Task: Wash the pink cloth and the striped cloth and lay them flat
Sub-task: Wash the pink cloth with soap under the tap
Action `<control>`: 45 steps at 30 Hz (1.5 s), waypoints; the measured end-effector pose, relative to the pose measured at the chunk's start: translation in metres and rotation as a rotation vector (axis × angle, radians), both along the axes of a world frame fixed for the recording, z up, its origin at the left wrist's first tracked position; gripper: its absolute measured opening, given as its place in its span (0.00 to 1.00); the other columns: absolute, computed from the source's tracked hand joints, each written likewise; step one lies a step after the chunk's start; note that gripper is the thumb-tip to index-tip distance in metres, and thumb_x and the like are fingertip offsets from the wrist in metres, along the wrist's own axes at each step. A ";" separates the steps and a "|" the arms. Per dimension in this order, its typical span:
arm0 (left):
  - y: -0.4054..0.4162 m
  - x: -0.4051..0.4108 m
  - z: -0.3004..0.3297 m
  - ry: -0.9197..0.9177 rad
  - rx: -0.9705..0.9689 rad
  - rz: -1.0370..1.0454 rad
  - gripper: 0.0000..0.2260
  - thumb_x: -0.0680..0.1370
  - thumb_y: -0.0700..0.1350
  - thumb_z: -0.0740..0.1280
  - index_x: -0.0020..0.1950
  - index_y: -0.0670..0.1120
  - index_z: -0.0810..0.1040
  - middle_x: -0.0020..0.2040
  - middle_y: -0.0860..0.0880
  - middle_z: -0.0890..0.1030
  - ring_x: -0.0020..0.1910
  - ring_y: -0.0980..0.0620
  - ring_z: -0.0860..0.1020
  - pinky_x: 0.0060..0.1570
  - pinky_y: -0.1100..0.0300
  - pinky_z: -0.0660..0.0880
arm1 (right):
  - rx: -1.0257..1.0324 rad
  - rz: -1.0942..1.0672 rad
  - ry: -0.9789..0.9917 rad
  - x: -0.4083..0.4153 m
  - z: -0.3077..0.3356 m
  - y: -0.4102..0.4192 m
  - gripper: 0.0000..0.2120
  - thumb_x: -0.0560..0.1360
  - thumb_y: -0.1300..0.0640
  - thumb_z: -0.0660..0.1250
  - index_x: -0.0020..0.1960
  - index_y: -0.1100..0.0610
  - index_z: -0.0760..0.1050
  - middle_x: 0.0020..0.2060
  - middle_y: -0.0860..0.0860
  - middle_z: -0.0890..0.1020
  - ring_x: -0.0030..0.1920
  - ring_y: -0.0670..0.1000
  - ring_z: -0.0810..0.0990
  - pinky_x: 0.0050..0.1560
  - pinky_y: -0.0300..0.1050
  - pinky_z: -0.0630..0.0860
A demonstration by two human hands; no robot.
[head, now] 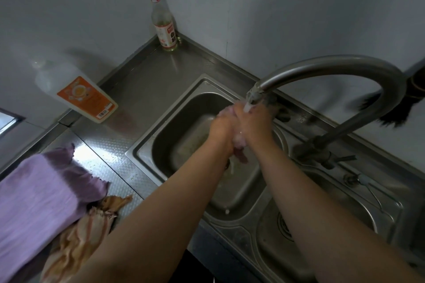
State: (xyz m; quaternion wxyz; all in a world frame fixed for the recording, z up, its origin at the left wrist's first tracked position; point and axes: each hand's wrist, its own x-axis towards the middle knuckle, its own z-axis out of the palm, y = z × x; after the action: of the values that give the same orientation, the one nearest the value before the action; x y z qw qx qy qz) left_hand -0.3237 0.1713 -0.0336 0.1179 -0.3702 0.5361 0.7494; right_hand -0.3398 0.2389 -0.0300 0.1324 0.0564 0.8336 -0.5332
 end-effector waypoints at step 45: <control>-0.045 0.005 -0.003 0.105 0.159 -0.414 0.12 0.81 0.49 0.62 0.55 0.41 0.78 0.42 0.44 0.81 0.36 0.50 0.79 0.37 0.59 0.77 | -0.379 -0.004 -0.288 0.002 -0.061 0.058 0.27 0.74 0.30 0.55 0.68 0.42 0.69 0.68 0.50 0.74 0.68 0.56 0.71 0.67 0.59 0.68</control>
State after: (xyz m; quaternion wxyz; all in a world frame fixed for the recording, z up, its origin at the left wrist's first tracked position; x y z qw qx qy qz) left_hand -0.3189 0.1264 -0.0369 0.2696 -0.2023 0.5453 0.7675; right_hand -0.3378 0.2967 -0.0913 0.2571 0.1078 0.6911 -0.6668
